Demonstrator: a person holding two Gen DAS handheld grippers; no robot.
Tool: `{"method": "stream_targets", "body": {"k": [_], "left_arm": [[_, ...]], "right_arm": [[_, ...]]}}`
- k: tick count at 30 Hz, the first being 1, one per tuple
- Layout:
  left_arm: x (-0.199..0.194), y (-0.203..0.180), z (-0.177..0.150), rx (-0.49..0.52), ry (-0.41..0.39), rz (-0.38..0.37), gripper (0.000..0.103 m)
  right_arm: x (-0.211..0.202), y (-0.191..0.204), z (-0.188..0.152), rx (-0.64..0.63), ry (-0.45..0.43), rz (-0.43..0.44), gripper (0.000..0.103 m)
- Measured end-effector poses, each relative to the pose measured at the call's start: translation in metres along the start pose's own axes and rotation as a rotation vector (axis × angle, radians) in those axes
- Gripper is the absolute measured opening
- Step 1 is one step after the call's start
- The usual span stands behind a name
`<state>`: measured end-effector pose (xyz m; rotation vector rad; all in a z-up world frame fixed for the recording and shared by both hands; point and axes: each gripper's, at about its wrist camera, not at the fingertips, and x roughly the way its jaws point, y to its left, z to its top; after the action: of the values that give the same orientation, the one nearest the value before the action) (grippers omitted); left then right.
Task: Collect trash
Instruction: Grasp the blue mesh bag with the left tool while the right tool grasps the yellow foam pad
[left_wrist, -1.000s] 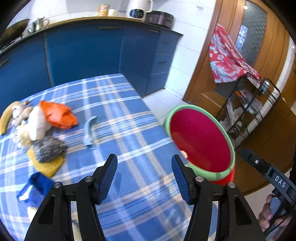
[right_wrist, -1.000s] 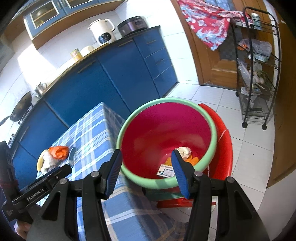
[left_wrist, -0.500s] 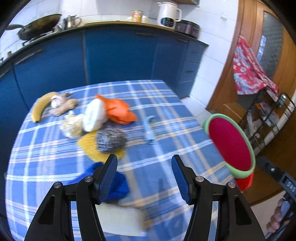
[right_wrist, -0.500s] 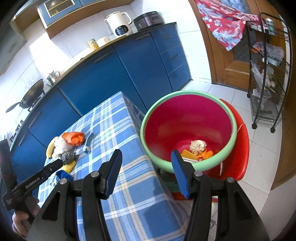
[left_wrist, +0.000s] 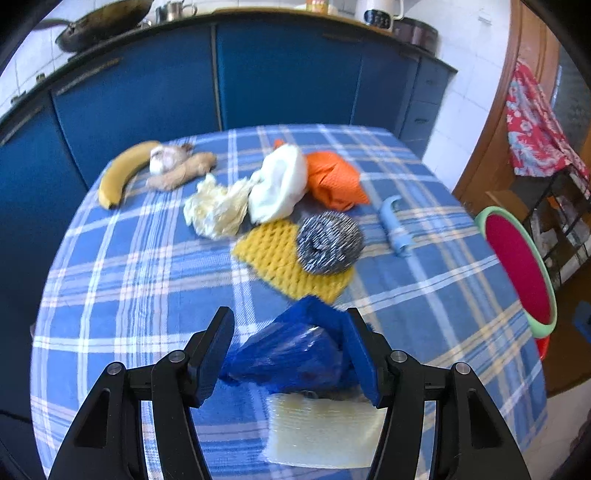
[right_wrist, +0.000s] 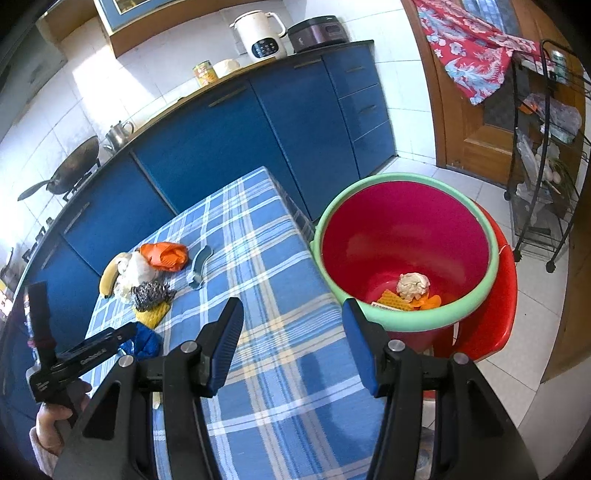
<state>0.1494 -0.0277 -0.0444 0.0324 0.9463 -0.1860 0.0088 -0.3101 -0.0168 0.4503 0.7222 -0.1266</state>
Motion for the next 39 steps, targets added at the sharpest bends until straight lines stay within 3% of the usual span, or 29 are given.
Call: {"method": "stream_targets", "body": {"k": [10, 14, 17, 27, 39], "left_arm": [[0.01, 0.009, -0.008, -0.031, 0.025, -0.069, 0.061], [0.013, 0.009, -0.01, -0.036, 0.034, -0.109, 0.038], [0.009, 0.009, -0.011, -0.037, 0.018, -0.119, 0.03], [-0.03, 0.034, -0.007, -0.114, -0.104, -0.12, 0.028], [-0.069, 0.07, -0.03, -0.183, -0.178, -0.059, 0.028]], "right_arm": [[0.007, 0.014, -0.002, -0.024, 0.024, -0.003, 0.057], [0.01, 0.02, -0.005, -0.038, 0.036, 0.001, 0.058], [0.012, 0.026, -0.007, -0.052, 0.046, 0.005, 0.058], [0.022, 0.057, -0.022, -0.109, 0.087, 0.052, 0.058], [0.039, 0.109, -0.048, -0.228, 0.169, 0.135, 0.064]]}}
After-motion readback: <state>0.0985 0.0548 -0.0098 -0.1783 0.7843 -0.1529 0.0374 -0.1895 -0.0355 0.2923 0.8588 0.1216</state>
